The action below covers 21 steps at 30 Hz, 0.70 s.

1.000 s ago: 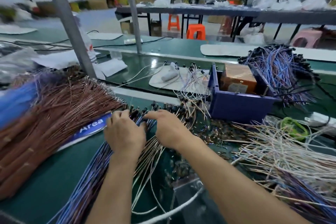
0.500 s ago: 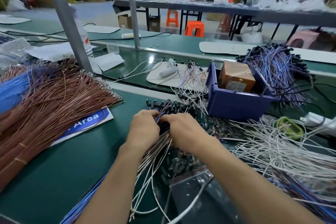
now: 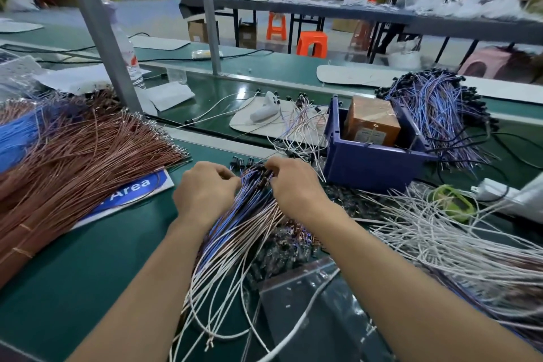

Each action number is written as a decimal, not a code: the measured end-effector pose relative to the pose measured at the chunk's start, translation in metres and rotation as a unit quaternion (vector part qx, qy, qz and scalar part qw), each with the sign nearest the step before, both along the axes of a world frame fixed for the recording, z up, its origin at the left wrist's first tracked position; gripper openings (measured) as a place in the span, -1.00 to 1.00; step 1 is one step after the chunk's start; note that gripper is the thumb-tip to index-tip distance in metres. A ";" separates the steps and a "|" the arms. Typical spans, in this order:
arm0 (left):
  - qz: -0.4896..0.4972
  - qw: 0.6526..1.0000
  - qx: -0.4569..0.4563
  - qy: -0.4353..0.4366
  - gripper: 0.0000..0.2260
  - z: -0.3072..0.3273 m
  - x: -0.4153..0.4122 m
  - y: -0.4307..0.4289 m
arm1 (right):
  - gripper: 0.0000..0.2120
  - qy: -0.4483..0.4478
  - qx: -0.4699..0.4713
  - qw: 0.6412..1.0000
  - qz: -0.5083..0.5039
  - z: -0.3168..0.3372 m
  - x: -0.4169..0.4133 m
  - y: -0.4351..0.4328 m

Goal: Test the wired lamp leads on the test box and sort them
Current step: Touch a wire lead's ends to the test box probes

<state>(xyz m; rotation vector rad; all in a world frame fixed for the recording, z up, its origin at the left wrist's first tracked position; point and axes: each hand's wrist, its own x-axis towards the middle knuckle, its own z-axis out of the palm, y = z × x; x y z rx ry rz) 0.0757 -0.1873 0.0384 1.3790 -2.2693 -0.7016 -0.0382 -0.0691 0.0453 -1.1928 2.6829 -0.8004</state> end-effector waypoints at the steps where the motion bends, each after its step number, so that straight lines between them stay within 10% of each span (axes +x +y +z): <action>1: 0.001 1.000 0.017 0.017 -0.87 0.001 0.000 0.001 | -0.56 -0.003 0.022 1.000 0.006 0.002 -0.001 -0.003; 6: -0.043 0.972 0.180 0.143 -0.89 0.005 0.004 0.006 | -0.71 -0.004 0.058 0.998 0.028 0.013 -0.002 -0.012; 13: -0.105 0.906 0.333 0.239 -0.95 0.004 0.014 0.005 | -0.92 -0.341 -0.145 0.929 0.015 0.026 -0.003 0.007; 21: 0.000 1.000 0.000 -0.004 -0.78 0.001 0.026 0.001 | -0.64 -0.352 -0.374 0.851 -0.106 0.038 -0.011 0.064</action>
